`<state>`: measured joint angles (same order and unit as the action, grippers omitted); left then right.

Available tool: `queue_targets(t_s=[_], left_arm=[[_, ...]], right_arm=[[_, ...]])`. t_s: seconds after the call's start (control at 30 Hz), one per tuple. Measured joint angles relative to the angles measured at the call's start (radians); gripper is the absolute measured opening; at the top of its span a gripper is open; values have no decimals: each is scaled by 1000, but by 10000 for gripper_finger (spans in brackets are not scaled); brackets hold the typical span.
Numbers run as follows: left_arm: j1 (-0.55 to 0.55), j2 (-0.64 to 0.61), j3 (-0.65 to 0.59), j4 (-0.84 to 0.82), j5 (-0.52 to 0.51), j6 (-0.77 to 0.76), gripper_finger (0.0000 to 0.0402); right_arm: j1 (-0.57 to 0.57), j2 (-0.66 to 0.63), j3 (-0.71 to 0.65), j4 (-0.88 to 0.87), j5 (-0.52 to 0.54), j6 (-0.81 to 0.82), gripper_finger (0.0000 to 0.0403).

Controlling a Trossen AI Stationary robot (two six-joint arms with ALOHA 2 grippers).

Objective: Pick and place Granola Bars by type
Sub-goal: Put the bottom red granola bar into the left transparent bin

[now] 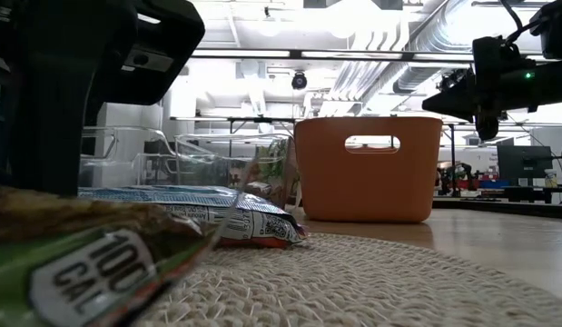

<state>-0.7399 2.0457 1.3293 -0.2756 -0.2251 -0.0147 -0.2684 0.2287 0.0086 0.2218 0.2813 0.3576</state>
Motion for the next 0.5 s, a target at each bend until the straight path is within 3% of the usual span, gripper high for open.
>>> queue_targets(t_s=[0.5], left_arm=[[-1,2,-1,-1,-21,-16,197]], right_arm=[[0,0,0,0,0,0,0]])
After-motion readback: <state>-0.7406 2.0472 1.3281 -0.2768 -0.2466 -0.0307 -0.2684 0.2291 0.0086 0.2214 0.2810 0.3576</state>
